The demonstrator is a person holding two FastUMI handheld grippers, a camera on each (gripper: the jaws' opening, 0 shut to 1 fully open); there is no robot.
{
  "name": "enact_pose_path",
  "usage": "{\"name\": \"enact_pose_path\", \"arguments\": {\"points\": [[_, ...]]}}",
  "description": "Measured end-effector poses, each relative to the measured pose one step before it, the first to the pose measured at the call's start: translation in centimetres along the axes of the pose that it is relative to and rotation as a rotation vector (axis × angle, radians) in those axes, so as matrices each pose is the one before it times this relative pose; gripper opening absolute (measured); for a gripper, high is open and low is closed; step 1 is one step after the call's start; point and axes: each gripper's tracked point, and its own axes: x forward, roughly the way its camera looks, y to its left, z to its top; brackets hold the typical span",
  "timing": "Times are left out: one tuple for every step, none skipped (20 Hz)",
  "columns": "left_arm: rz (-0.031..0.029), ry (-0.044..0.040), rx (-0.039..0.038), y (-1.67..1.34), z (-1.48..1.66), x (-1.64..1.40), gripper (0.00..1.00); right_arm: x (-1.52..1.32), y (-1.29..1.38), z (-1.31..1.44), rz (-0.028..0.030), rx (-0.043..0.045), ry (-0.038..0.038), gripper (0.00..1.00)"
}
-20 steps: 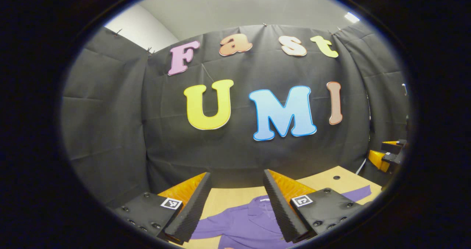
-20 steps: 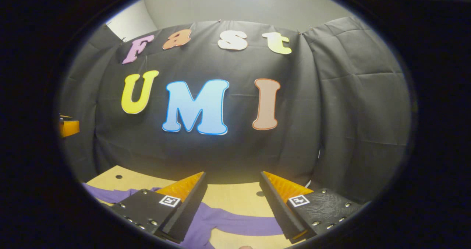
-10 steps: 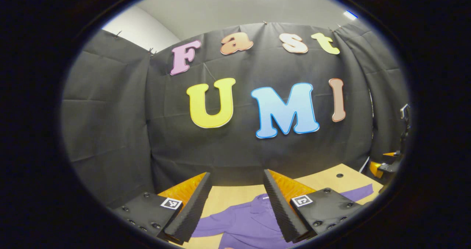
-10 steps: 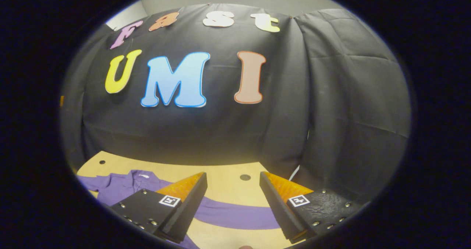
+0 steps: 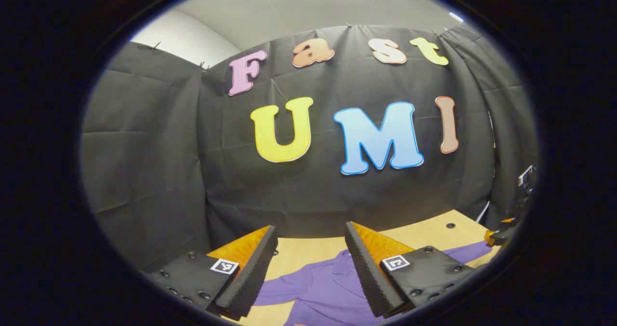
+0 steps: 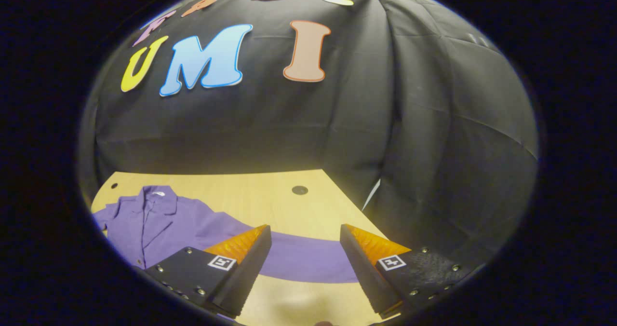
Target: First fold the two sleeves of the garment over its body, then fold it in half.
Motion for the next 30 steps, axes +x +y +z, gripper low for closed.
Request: {"name": "enact_pose_path", "arguments": {"points": [[0.00367,0.00188,0.00061,-0.116,-0.034,-0.107,0.94,0.412,-0.407,-0.972,-0.00132,-0.00211,0.01842,0.91],[0.00356,0.00267,0.00078,-0.144,-0.175,-0.066,0.94,0.515,-0.379,-0.794,-0.00174,-0.00147,0.01678,0.94],[0.00379,0.00351,0.00035,-0.14,-0.081,-0.073,0.94,0.401,-0.4,-0.96,-0.00217,-0.00143,0.0209,0.94],[0.00346,0.00431,0.00019,-0.076,-0.083,-0.053,0.94,0.508,-0.232,-0.717,-0.00001,-0.00063,0.01822,0.91],[0.00349,0.00435,0.00025,-0.137,-0.141,-0.044,0.94,0.554,-0.147,-0.819,-0.00364,-0.00158,0.01856,0.91],[0.00414,0.00436,0.00036,-0.095,-0.25,-0.089,0.94,0.565,-0.198,-0.673,-0.00326,-0.00067,0.01637,0.91],[0.00289,0.00372,0.00052,-0.095,-0.267,-0.051,0.94,0.512,-0.178,-0.702,-0.00165,0.00129,0.016,0.91],[0.00412,0.00434,0.0015,-0.003,-0.167,-0.113,0.94,0.491,-0.151,-0.719,0.00016,0.00088,0.02,0.92],[0.00323,0.00427,0.00201,-0.081,-0.075,0.032,0.94,0.258,-0.198,-0.635,-0.00029,0.0007,0.01622,0.92],[0.00408,0.00289,0.00192,-0.072,-0.084,-0.199,0.94,0.444,-0.228,-0.539,-0.00414,-0.00142,0.01693,0.92],[0.0035,0.00336,0.00138,-0.05,-0.063,-0.041,0.94,0.597,-0.302,-0.724,0.00027,0.00077,0.01448,0.92],[0.00372,0.00343,0.00096,-0.007,-0.163,-0.081,0.94,0.41,-0.26,-0.46,-0.00278,0.00091,0.0137,0.92],[0.00241,0.00265,-0.00039,-0.036,-0.062,-0.043,0.94,0.451,-0.121,-0.586,-0.00232,-0.00179,0.01438,0.92],[0.00187,0.00239,-0.00143,-0.078,-0.104,0.013,0.94,0.487,-0.187,-0.404,-0.00405,-0.00248,0.0118,0.92],[0.00116,0.00575,-0.00154,-0.16,-0.087,-0.045,0.94,0.436,-0.125,-0.538,-0.00461,-0.0044,0.01161,0.92],[0.00326,0.00319,-0.00195,0.041,-0.224,0.029,0.94,0.327,-0.087,-0.326,-0.00245,-0.00268,0.00943,0.92],[0.0017,0.00422,-0.00156,0.05,-0.087,-0.007,0.94,0.31,-0.051,-0.286,-0.0024,-0.00093,0.00617,0.91],[0.00239,0.00537,0.00071,-0.013,-0.196,0.033,0.94,0.364,-0.036,-0.245,-0.00247,0.0011,0.00636,0.91],[0.00204,0.00546,0.0023,-0.088,-0.194,0.041,0.94,0.297,0.02,-0.3,0.00005,0.00308,0.00662,0.91],[0.00118,0.00435,0.00221,-0.002,-0.231,0.017,0.94,0.205,-0.032,-0.185,-0.00078,0.00262,0.00677,0.92],[-0.00025,0.00341,0.00131,-0.119,-0.092,0.12,0.94,0.359,-0.132,-0.3,-0.00352,-0.00024,0.00629,0.92],[0.00027,0.00168,0.001,-0.137,0.042,0.05,0.95,0.266,-0.009,-0.193,-0.00114,-0.00176,0.00576,0.92],[-0.00012,0.00055,0.0002,-0.022,-0.024,0.049,0.95,0.251,0.077,-0.414,0.00149,-0.00238,0.00947,0.92],[-0.00066,0.00145,-0.00045,-0.035,-0.113,0.092,0.94,0.265,-0.02,-0.418,0.004,-0.00338,0.01534,0.92],[-0.00018,0.00162,-0.00133,-0.171,0.018,0.185,0.94,0.147,0.271,-0.551,0.01272,0.00177,0.01381,0.92],[0.00023,0.00217,-0.00178,-0.088,-0.075,0.218,0.94,0.022,0.199,-0.42,0.01132,0.00022,0.0133,0.93],[-0.00124,0.00251,-0.00223,-0.114,-0.06,0.115,0.94,0.176,-0.135,0.279,-0.00058,0.00822,-0.02405,0.95],[-0.00002,0.0025,-0.00224,-0.008,-0.106,0.159,0.94,0.086,0.099,-0.272,0.00423,0.00634,0.00324,0.96],[-0.0025,0.00184,-0.00128,-0.086,-0.09,0.126,0.95,-0.113,-0.064,0.084,0.00272,0.01736,-0.00977,0.96],[-0.00286,0.00166,-0.00023,-0.102,-0.237,0.102,0.95,0.122,0.305,-0.054,0.02318,0.02367,0.00222,0.96]]}}
